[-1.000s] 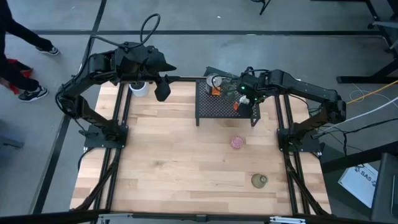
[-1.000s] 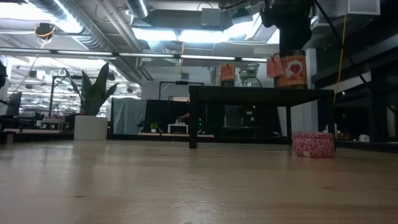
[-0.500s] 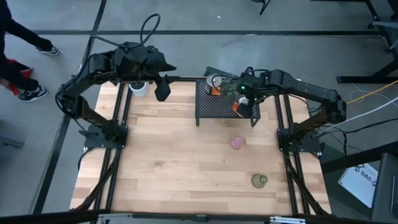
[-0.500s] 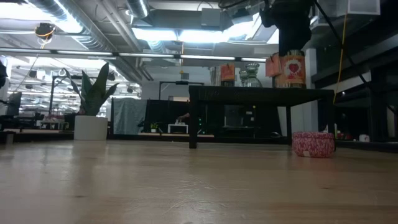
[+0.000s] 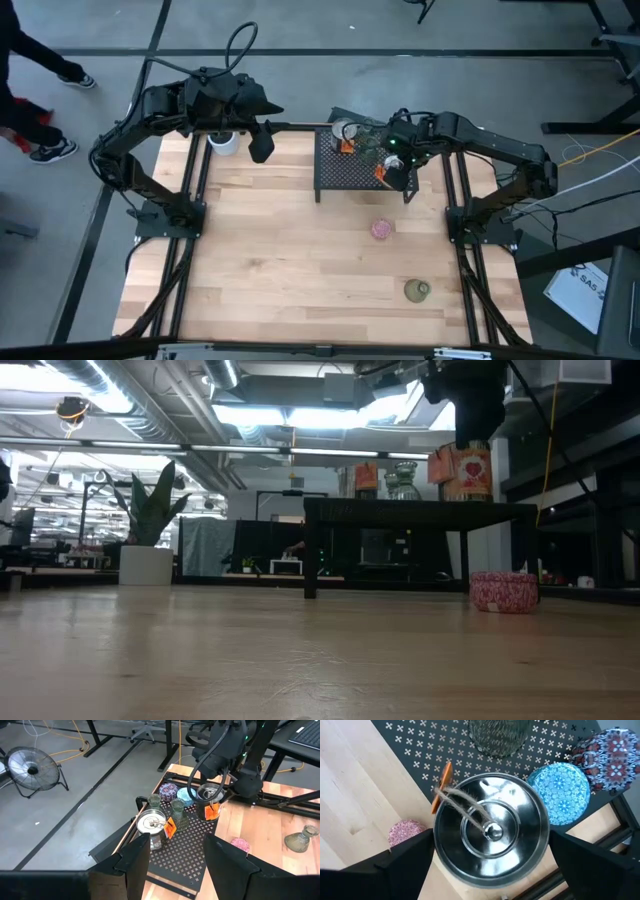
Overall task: Pick & Place candle stick holders
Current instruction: Put the silver scented candle on the shelf aligned with other silver scented candle
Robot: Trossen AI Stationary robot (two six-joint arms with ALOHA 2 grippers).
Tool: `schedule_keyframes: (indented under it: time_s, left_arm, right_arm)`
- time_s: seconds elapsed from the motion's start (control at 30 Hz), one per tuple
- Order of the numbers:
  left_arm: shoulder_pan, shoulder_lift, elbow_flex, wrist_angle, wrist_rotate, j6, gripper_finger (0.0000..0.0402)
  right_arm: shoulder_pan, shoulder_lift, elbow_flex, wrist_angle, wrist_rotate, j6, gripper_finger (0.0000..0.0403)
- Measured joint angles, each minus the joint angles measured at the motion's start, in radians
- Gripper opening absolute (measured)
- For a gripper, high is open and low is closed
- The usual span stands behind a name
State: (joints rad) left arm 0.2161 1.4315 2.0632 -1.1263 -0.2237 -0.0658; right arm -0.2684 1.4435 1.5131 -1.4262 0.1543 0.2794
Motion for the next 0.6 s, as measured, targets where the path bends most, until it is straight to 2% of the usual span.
schedule_keyframes:
  time_s: [0.13, 0.37, 0.6]
  left_arm:
    - [0.000, 0.000, 0.000, 0.000, 0.000, 0.000, 0.0180]
    - [0.000, 0.000, 0.000, 0.000, 0.000, -0.003, 0.0180]
    - [0.000, 0.000, 0.000, 0.000, 0.000, -0.010, 0.0180]
  right_arm:
    - [0.000, -0.006, 0.016, -0.012, 0.000, 0.000, 0.0386]
    - [0.000, -0.007, 0.144, -0.013, 0.001, -0.006, 0.0362]
    - [0.000, -0.007, 0.224, -0.134, 0.002, -0.034, 0.0291]
